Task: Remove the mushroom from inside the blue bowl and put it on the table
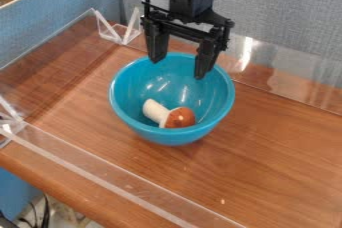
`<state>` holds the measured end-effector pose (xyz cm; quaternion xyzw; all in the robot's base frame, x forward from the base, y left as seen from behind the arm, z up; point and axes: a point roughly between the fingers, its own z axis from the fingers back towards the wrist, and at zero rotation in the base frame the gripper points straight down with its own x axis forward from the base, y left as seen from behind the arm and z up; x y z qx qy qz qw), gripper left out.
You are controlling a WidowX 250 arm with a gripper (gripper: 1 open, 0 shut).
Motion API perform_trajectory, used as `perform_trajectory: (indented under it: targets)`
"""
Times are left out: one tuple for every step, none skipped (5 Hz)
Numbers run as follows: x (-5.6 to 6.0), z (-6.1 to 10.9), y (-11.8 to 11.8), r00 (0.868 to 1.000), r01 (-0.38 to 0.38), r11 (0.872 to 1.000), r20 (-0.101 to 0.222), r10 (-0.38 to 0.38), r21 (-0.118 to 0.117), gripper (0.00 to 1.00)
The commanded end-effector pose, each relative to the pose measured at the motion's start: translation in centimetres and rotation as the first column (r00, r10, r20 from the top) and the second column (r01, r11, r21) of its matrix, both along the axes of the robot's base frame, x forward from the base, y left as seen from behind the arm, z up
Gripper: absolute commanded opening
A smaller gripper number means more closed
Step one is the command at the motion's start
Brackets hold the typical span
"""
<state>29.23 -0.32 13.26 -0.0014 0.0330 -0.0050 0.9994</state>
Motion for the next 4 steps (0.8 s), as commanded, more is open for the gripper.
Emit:
perform_trajectory:
  targets:
    - [0.0, -2.1, 0.7, 1.000, 0.000, 1.000, -0.029, 0.000, 0.006, 1.00]
    - [-0.4, -5.3, 1.8, 0.998, 0.017, 1.000, -0.068, -0.016, 0.012, 1.00]
    - [-0.6, -5.7, 1.8, 0.997, 0.038, 0.999, -0.069, -0.038, 0.002, 1.00]
    - [-0.4, -6.2, 1.9, 0.997, 0.033, 0.999, -0.071, -0.033, 0.000, 1.00]
